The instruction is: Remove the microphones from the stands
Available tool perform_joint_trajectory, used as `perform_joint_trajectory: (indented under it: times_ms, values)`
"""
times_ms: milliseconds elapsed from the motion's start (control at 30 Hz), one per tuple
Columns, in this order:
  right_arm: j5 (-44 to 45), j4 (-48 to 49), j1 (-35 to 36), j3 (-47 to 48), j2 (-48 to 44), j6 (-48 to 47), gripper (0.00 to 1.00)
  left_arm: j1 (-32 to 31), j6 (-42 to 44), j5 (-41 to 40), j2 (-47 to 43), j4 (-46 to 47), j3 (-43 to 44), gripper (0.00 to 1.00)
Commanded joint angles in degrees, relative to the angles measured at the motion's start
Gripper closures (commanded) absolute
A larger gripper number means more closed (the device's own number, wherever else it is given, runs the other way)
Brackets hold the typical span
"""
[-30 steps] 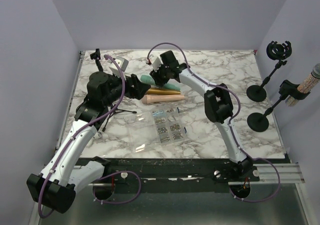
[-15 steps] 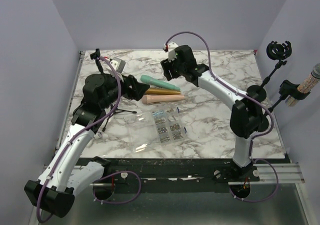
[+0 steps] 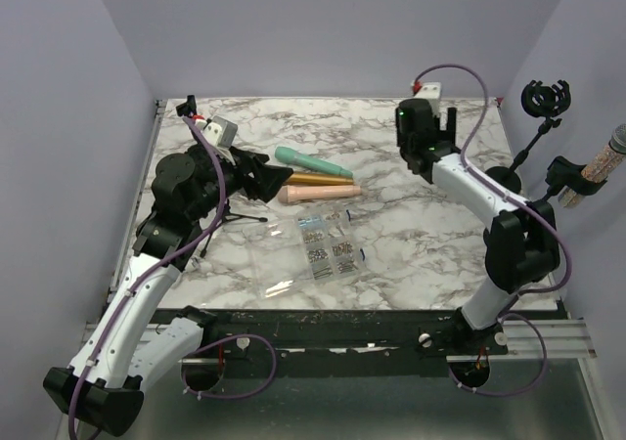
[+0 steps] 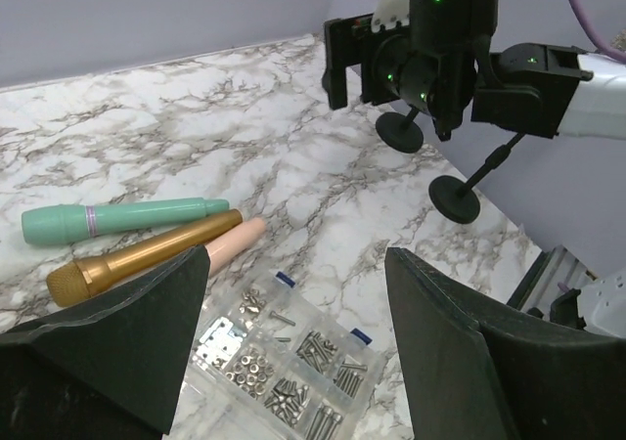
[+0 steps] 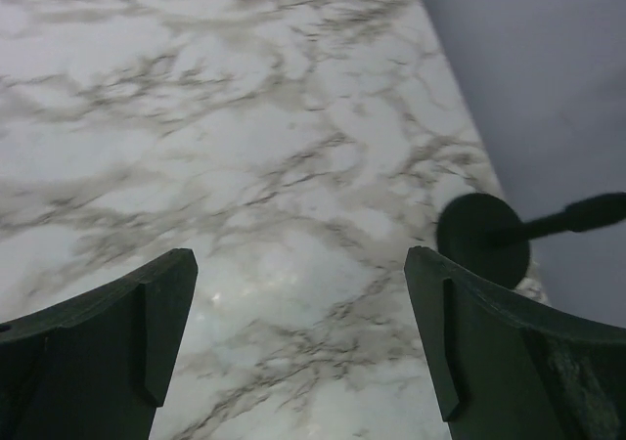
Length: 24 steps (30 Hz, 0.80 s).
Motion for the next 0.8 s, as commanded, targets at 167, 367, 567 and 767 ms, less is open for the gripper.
perform_joint_trajectory:
  times_ms: [167, 367, 567, 767]
  values:
    - [11.11, 10.79, -14.67, -6.25, -8.7, 1.07, 0.03, -0.25, -3.58, 4.26, -0.57, 3.6, -1.52, 0.25]
    - [13.69, 15.93, -19.27, -8.4, -5.71, -0.56, 0.03, -0.25, -3.65, 4.42, -1.04, 3.71, -1.54, 0.25]
    - [17.21, 27.38, -23.16, -13.75, -3.63, -1.43, 0.04, -0.25, -3.6, 4.47, -0.54, 3.62, -1.48, 0.25]
    - [16.44, 36.18, -26.96, -15.43, -0.59, -2.38, 0.04, -0.19, -3.95, 5.12, 0.43, 4.04, -1.61, 0.25]
